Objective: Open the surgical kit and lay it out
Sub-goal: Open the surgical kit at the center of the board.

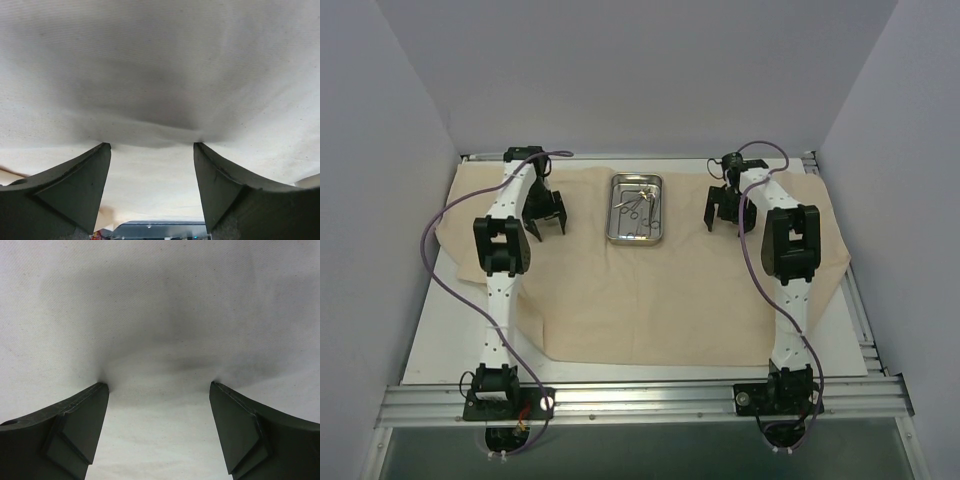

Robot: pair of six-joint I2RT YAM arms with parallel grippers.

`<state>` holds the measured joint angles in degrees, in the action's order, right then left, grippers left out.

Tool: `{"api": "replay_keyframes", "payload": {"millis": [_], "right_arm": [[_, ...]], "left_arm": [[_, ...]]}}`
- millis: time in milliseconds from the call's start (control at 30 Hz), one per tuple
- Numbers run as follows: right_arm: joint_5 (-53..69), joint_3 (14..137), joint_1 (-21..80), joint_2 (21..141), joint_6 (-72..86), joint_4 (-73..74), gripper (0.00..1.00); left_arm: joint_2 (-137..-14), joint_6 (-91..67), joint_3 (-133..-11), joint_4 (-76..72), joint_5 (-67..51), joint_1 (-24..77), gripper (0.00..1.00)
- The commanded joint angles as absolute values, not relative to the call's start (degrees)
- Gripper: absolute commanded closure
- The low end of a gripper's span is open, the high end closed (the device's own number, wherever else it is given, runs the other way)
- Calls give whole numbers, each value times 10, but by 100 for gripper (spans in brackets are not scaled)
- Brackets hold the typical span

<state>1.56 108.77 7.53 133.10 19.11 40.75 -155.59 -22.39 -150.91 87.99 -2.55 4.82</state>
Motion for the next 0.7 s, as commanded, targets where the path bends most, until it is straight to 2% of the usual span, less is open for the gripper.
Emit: {"api": "replay_keyframes", "payload": {"millis": [0, 267, 400, 500, 533, 667], "right_arm": [[22, 1063, 69, 1403, 192, 377, 16], [11, 1211, 77, 1423, 182, 432, 15], [10, 1212, 80, 1365, 187, 433, 14], [18, 1197, 79, 1334, 192, 429, 14], [22, 1195, 79, 1328, 192, 432, 13], [42, 1166, 80, 1281, 198, 436, 12]], "left_arm": [[-1593, -252, -1499, 757, -42, 29, 24], [-1412, -260, -1305, 691, 37, 14, 21], [-1300, -266, -1203, 658, 76, 10, 18], [-1228, -261, -1133, 621, 57, 4, 15], [-1206, -253, -1122, 618, 55, 0, 6], [-1169, -247, -1088, 645, 63, -36, 6]]}}
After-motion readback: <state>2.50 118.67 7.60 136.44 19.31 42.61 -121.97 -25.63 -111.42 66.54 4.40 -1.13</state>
